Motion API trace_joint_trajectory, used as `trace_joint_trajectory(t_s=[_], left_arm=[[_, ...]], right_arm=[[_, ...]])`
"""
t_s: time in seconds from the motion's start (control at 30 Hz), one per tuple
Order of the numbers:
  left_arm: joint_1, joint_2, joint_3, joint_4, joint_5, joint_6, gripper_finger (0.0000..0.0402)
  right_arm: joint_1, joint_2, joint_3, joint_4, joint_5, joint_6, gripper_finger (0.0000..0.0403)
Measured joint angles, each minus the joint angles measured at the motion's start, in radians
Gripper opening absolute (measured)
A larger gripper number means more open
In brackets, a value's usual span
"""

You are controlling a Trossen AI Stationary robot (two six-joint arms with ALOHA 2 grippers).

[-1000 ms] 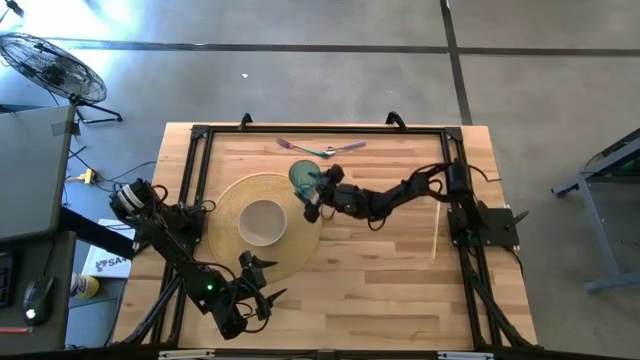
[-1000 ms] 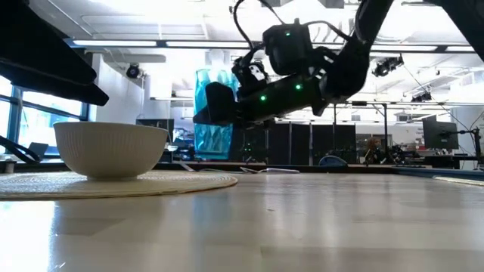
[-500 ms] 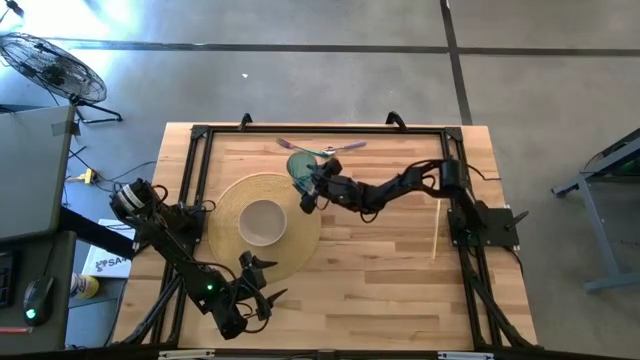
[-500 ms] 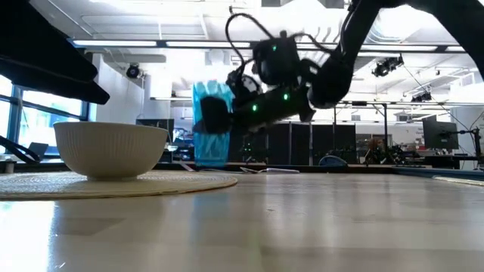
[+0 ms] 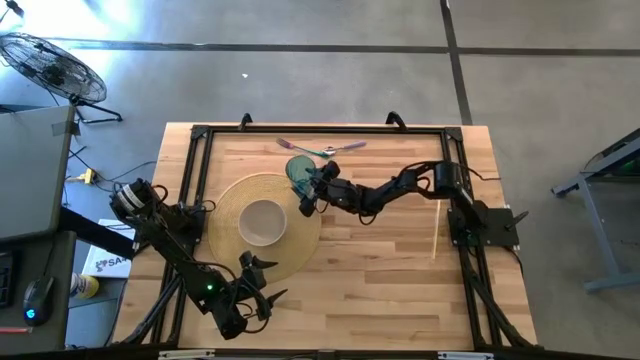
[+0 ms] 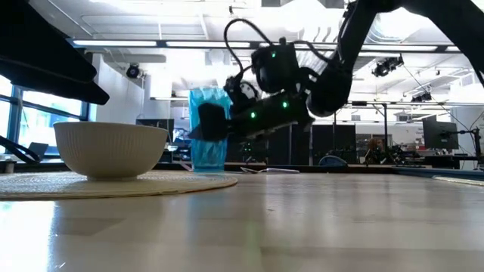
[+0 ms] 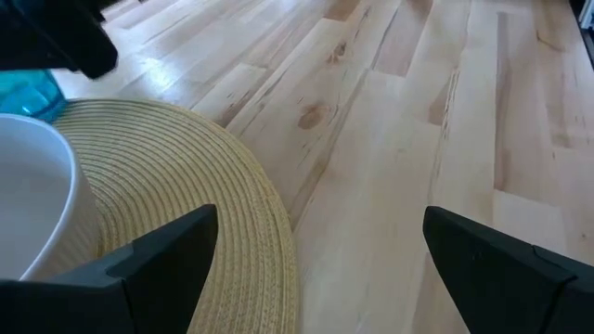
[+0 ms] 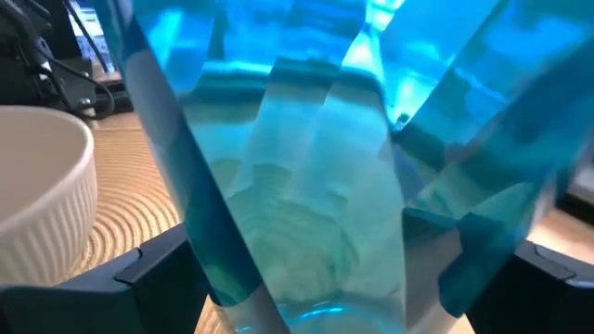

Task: Pick & Place Utensil
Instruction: Put the blue cup on the brown mat to the top right of the white bowl

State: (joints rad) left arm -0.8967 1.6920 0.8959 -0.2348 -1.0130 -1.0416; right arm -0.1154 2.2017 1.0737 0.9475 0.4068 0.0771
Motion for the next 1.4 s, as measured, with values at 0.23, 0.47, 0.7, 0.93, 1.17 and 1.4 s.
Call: trace_joint_trajectory(t_s=[0.23,0.47,0.7,0.93,1.17,1.4], left_arm=[[0.000,0.000,0.000,-0.001,0.008,0.004,0.0374],[0.000,0.000,0.000,0.000,0.008,0.007,0.0374],[0.000,0.000,0.000,0.001,0.008,0.007,0.0374],[0.000,0.000,0.000,0.002,0.008,-0.003,0.0374],[0.000,0.000,0.000,0.001,0.008,-0.003,0.0374],[0.000,0.000,0.000,0.000,0.009,-0.011,0.0374]], right_arm=[[0.011,0.024,0.035,-0.023,0.010,-0.057,0.0362],[0.004,0.024,0.034,-0.025,0.005,-0.014,0.0365],[0.011,0.025,0.034,-0.010,-0.025,-0.021,0.0368],[0.011,0.025,0.034,-0.014,-0.050,-0.022,0.0371],[0.006,0.025,0.034,-0.019,-0.051,-0.007,0.0395],[0.005,0.018,0.033,-0.098,-0.078,0.018,0.0399]])
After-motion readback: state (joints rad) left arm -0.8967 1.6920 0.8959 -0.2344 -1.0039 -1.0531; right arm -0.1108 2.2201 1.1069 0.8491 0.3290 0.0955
